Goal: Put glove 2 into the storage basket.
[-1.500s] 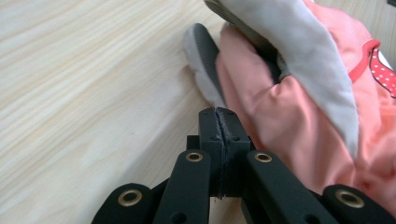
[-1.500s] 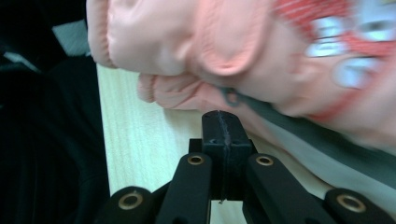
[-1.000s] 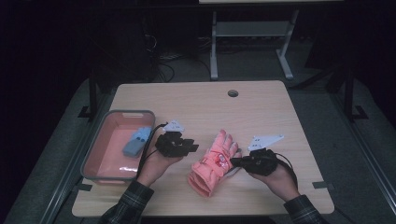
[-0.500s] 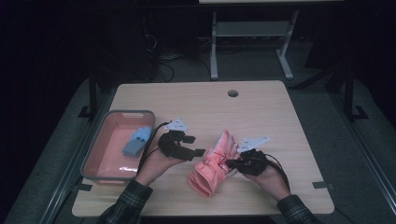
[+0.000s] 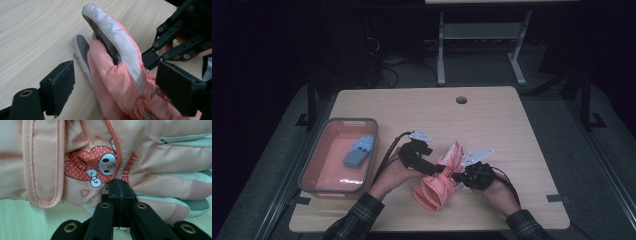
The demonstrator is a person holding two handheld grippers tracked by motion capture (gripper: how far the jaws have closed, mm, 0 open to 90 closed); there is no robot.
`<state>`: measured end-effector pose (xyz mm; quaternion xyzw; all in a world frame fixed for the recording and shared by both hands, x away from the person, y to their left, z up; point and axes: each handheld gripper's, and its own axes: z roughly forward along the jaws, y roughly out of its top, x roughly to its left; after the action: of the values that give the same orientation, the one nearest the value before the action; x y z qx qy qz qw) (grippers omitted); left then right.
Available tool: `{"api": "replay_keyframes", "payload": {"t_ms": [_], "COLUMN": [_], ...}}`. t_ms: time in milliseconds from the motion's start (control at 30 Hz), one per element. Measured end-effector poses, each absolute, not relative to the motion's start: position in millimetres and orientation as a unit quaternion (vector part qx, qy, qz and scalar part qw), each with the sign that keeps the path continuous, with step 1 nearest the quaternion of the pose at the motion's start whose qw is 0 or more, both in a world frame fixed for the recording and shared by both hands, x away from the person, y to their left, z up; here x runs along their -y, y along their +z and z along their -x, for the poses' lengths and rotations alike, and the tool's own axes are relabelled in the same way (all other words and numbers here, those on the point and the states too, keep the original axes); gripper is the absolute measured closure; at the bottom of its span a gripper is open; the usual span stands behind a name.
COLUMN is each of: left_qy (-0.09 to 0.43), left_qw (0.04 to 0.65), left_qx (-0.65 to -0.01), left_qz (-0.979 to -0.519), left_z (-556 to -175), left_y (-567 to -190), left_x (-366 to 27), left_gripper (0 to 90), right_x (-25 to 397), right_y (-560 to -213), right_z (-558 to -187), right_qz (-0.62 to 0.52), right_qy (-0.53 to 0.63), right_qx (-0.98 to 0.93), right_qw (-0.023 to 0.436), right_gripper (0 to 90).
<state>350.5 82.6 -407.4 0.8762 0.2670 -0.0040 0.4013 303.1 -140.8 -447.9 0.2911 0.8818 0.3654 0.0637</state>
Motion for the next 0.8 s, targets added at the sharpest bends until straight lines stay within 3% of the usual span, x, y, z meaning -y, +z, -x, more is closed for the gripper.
{"api": "replay_keyframes", "payload": {"t_ms": [333,800], "left_qy": [-0.050,-0.161], "left_qw": [0.384,0.368], "left_qx": [-0.275,-0.292], "left_qz": [-0.880,-0.868], "left_z": [-361,-373], "left_y": [-431,-462], "left_x": [-73,-72], "left_gripper": [13.2,12.5], "right_x": [140,136], "right_y": [-449,-451], "right_z": [-302,-301], "right_qz": [-0.287,-0.279], "right_qy": [0.360,0.349], "right_qx": [-0.885,-0.891], "right_qw": [0.070,0.082], "right_gripper": [90.0,90.0]}}
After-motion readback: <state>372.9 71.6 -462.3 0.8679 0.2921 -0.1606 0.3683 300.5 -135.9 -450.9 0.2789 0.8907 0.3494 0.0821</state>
